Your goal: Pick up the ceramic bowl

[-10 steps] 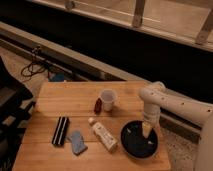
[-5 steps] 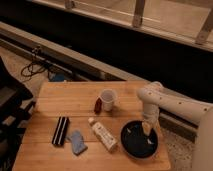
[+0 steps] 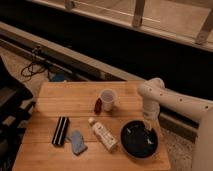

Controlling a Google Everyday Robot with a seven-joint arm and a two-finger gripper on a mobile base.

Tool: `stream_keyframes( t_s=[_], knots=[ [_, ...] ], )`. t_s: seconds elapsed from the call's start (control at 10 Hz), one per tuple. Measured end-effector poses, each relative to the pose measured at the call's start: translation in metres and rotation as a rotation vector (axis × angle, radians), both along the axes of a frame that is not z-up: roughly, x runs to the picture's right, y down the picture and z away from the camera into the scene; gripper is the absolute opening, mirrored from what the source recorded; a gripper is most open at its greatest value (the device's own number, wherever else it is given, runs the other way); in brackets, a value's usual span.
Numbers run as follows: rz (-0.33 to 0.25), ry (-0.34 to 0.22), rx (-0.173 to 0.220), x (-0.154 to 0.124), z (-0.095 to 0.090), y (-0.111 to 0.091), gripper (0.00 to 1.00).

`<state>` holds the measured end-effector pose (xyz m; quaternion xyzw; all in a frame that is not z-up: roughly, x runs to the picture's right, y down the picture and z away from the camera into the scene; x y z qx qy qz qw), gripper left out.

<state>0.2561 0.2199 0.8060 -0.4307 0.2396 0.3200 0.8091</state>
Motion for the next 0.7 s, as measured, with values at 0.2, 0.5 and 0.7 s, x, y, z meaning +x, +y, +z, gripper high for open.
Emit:
stream_keyframes(
  t_s=[0.2,0.5,0.7],
  knots=[
    [-0.011,-0.023,-0.007,-0.006,-0.007,-0.015,0.18],
    [-0.026,-0.057,-0.020,-0.017,-0.027,-0.043,0.18],
    [-0.036,-0.079,-0.019,-0.023,-0.027,-0.054,0.18]
  ],
)
